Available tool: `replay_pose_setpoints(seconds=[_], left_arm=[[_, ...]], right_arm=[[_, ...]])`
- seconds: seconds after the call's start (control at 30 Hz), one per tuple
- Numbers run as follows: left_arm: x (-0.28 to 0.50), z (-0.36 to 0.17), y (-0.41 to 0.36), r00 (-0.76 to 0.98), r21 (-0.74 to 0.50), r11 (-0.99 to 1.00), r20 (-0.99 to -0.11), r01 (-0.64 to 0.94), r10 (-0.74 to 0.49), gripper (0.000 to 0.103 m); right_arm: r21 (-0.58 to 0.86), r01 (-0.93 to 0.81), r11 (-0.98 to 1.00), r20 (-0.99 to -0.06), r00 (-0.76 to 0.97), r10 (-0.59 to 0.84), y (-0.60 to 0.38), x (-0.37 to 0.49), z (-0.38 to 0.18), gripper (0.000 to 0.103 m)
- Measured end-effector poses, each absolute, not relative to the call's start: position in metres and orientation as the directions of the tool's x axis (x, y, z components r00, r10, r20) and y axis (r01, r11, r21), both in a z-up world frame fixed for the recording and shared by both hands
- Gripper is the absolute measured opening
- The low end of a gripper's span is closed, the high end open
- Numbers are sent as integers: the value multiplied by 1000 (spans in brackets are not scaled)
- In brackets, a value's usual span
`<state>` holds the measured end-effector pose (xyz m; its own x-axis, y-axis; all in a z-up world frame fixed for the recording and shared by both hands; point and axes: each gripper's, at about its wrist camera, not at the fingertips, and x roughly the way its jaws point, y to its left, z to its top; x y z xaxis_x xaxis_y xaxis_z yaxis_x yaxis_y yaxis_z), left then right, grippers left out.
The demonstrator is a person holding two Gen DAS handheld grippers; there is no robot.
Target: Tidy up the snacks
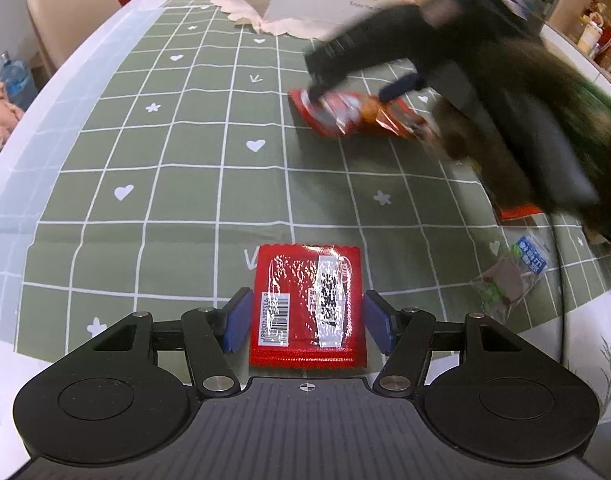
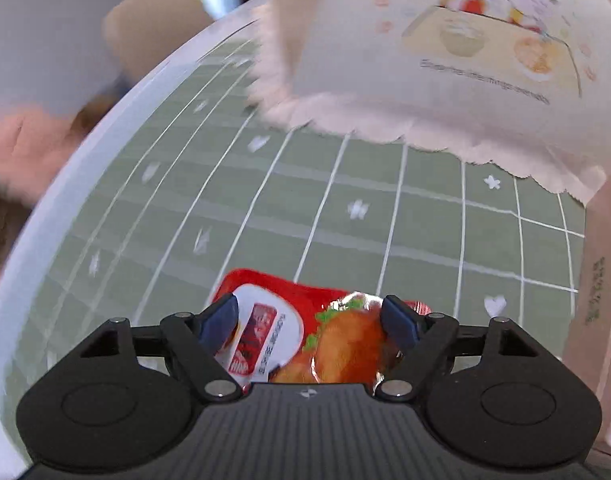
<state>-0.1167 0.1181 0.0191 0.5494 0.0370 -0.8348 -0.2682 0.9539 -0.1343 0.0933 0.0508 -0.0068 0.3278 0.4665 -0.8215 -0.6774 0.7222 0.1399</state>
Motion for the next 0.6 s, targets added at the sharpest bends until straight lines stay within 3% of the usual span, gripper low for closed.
replay_pose_setpoints(seconds=[0.17, 0.3, 0.43, 0.6], left_arm=[[-107, 19, 109, 547, -137, 958, -837, -253, 25, 66], [-94, 20, 91, 535, -109, 974, -845, -201, 16, 66], [-84, 14, 58, 522, 12, 995, -851, -101, 63, 66], [-77, 13, 47, 526, -3, 996, -849, -85, 42, 66]], right_arm=[[135, -754, 643, -833, 264, 486, 3, 35, -7, 66], [139, -755, 640, -830, 264, 492, -50, -8, -7, 65], [80, -725, 684, -814, 348, 465, -89, -28, -8, 63], [13, -692, 721, -801, 424, 422, -130, -42, -6, 67]])
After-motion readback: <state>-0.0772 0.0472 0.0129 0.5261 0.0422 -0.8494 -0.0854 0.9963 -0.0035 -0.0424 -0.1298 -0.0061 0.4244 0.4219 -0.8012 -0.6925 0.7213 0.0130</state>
